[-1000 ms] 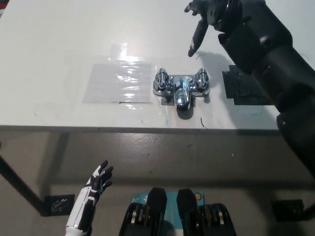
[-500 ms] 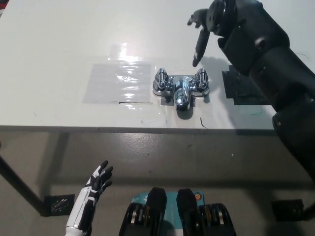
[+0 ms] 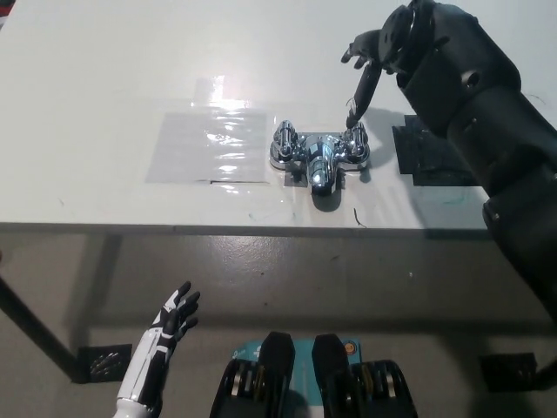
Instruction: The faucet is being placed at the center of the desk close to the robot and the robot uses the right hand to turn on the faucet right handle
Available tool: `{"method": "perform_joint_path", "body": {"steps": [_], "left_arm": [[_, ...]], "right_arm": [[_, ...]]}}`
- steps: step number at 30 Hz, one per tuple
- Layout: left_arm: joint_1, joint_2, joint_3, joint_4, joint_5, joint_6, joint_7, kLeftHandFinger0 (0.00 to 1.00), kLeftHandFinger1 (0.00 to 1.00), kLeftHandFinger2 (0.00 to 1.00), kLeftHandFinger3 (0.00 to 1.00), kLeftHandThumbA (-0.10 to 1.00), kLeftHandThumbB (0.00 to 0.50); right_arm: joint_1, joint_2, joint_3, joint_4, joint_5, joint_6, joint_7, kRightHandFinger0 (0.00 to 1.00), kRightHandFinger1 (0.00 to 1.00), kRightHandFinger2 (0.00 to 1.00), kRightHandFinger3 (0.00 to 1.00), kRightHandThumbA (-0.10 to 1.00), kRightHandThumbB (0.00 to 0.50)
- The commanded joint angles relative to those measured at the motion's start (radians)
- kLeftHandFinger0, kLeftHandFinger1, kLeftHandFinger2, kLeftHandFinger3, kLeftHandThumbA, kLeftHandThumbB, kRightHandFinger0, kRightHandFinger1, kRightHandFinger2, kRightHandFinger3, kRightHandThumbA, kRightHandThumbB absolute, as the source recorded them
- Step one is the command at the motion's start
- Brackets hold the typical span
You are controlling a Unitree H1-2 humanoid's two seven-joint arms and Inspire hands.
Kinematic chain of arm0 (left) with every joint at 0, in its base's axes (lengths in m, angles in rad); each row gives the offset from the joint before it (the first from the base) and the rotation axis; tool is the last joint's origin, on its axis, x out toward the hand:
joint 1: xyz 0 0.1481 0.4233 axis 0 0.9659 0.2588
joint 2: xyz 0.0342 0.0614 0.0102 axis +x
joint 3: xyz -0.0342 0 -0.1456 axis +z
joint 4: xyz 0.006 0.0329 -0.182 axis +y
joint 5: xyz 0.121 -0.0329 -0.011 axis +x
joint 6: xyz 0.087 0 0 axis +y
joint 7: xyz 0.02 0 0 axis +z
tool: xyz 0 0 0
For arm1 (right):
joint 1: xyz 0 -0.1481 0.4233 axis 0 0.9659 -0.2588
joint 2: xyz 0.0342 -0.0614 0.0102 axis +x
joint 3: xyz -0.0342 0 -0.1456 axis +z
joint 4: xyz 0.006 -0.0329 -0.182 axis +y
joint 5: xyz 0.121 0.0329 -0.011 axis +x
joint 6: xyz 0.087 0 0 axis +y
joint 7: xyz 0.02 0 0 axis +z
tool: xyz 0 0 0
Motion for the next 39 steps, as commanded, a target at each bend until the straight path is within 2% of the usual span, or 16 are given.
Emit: {"method": "perform_joint_path", "body": {"steps": [1,4,6,9,13,19,21,22,24,28,29,33,35,36,38,39], "left_arm": [[-0.012,0.004,0.003,-0.006,0.004,-0.042,0.004,1.00,1.00,1.00,1.00,1.00,0.109],[-0.011,0.004,0.002,-0.010,0.000,-0.040,0.000,1.00,1.00,1.00,1.00,1.00,0.100],[-0.015,0.006,0.003,-0.007,0.002,-0.044,0.001,1.00,1.00,1.00,1.00,1.00,0.093],[-0.020,0.006,0.004,-0.003,0.007,-0.046,0.004,1.00,1.00,1.00,1.00,1.00,0.108],[-0.022,0.009,0.004,-0.007,0.007,-0.040,0.001,1.00,1.00,1.00,1.00,1.00,0.120],[-0.020,0.011,0.003,-0.011,-0.001,-0.033,-0.007,1.00,1.00,1.00,1.00,1.00,0.121],[-0.019,0.009,0.003,-0.015,0.000,-0.033,-0.005,1.00,1.00,1.00,1.00,1.00,0.105],[-0.019,0.008,0.004,-0.017,0.002,-0.032,-0.002,1.00,1.00,1.00,1.00,1.00,0.117],[-0.019,0.006,0.005,-0.016,0.001,-0.029,-0.001,1.00,1.00,1.00,1.00,1.00,0.140],[-0.019,0.006,0.004,-0.014,0.007,-0.032,0.002,1.00,1.00,1.00,1.00,1.00,0.133],[-0.020,0.007,0.003,-0.012,0.011,-0.039,0.003,1.00,1.00,1.00,1.00,1.00,0.121],[-0.027,0.007,0.007,-0.013,0.001,-0.039,0.000,1.00,1.00,1.00,1.00,1.00,0.123],[-0.030,0.007,0.007,-0.012,0.002,-0.040,-0.001,1.00,1.00,1.00,1.00,1.00,0.124],[-0.031,0.008,0.007,-0.012,-0.001,-0.038,-0.004,1.00,1.00,1.00,1.00,1.00,0.121],[-0.031,0.007,0.008,-0.019,0.005,-0.025,0.001,1.00,1.00,1.00,1.00,1.00,0.130],[-0.032,0.007,0.008,-0.020,0.005,-0.027,0.001,1.00,1.00,1.00,1.00,1.00,0.125]], "right_arm": [[-0.045,-0.011,-0.013,-0.030,0.000,0.009,-0.030,1.00,1.00,1.00,1.00,0.91,0.419],[-0.045,-0.006,-0.019,-0.020,0.004,0.007,-0.041,1.00,1.00,1.00,1.00,0.90,0.415],[-0.048,-0.004,-0.002,-0.013,-0.011,-0.011,-0.032,1.00,1.00,1.00,1.00,0.94,0.406],[-0.051,-0.003,-0.004,-0.006,-0.006,-0.028,-0.014,1.00,1.00,1.00,1.00,0.96,0.371],[-0.051,0.002,-0.002,0.000,-0.010,-0.025,-0.025,1.00,1.00,1.00,1.00,0.96,0.359],[-0.049,0.012,0.032,0.010,-0.037,-0.019,-0.029,1.00,1.00,1.00,1.00,1.00,0.383],[-0.053,0.013,0.029,0.030,-0.021,-0.044,0.018,1.00,1.00,1.00,1.00,1.00,0.315],[-0.049,0.012,0.004,0.031,0.006,-0.043,0.022,1.00,1.00,1.00,1.00,1.00,0.271],[-0.048,0.014,0.003,0.043,0.008,-0.057,0.042,1.00,1.00,1.00,1.00,1.00,0.249],[-0.043,0.021,0.007,0.053,0.003,-0.064,0.044,1.00,1.00,1.00,1.00,1.00,0.269],[-0.043,0.025,0.009,0.058,-0.001,-0.054,0.037,1.00,1.00,1.00,1.00,1.00,0.295],[-0.045,0.029,0.013,0.062,-0.007,-0.064,0.021,1.00,1.00,1.00,1.00,1.00,0.299],[-0.041,0.032,0.016,0.063,-0.013,-0.052,-0.003,1.00,1.00,1.00,1.00,1.00,0.326],[-0.036,0.036,0.022,0.059,-0.026,-0.029,-0.046,1.00,1.00,1.00,1.00,0.97,0.377],[-0.031,0.038,0.003,0.055,-0.008,-0.020,-0.058,1.00,1.00,1.00,1.00,0.90,0.362],[-0.029,0.037,-0.018,0.057,0.013,-0.023,-0.046,1.00,1.00,1.00,1.00,0.88,0.321]]}}
